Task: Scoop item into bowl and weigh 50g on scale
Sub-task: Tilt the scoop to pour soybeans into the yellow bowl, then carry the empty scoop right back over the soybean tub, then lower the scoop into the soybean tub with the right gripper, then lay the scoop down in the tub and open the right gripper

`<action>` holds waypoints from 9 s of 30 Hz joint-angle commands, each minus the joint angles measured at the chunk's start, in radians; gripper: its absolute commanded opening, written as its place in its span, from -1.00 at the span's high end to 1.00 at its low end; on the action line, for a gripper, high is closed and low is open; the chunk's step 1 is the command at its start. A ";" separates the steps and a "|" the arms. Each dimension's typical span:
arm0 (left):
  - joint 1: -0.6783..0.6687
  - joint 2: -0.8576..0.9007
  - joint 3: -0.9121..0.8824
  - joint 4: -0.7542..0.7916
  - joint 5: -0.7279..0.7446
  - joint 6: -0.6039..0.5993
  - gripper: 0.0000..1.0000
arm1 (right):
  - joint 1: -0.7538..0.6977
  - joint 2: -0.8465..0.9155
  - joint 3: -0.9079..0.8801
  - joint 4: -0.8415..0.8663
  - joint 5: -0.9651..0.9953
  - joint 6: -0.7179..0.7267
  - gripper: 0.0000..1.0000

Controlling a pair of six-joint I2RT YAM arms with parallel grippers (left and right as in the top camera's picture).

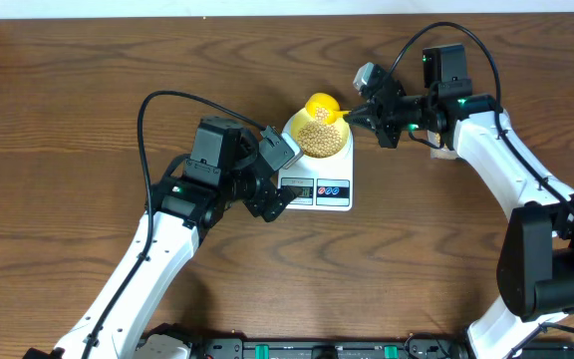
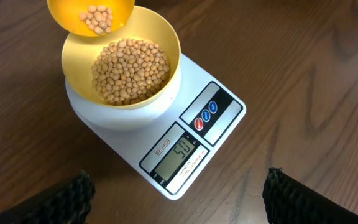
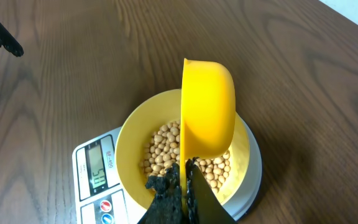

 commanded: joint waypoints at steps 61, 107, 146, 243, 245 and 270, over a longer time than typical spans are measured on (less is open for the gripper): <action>0.005 -0.004 -0.002 -0.003 -0.006 0.002 -0.77 | -0.514 0.009 0.010 0.123 -0.359 0.929 0.97; 0.005 -0.004 -0.002 -0.003 -0.006 0.002 -0.77 | -0.623 0.003 0.010 -0.275 0.124 -0.084 0.98; 0.005 -0.004 -0.002 -0.003 -0.006 0.002 -0.77 | -0.472 -0.293 0.011 -0.297 0.446 0.103 0.98; 0.005 -0.004 -0.002 -0.003 -0.006 0.002 -0.77 | -0.394 -0.335 -0.006 -0.430 0.655 0.631 -0.99; 0.005 -0.004 -0.002 -0.003 -0.006 0.002 -0.77 | -0.394 -0.351 -0.006 -0.445 0.656 0.568 -0.98; 0.005 -0.004 -0.002 -0.003 -0.006 0.002 -0.77 | -0.396 -0.379 -0.006 -0.511 0.790 0.530 -0.99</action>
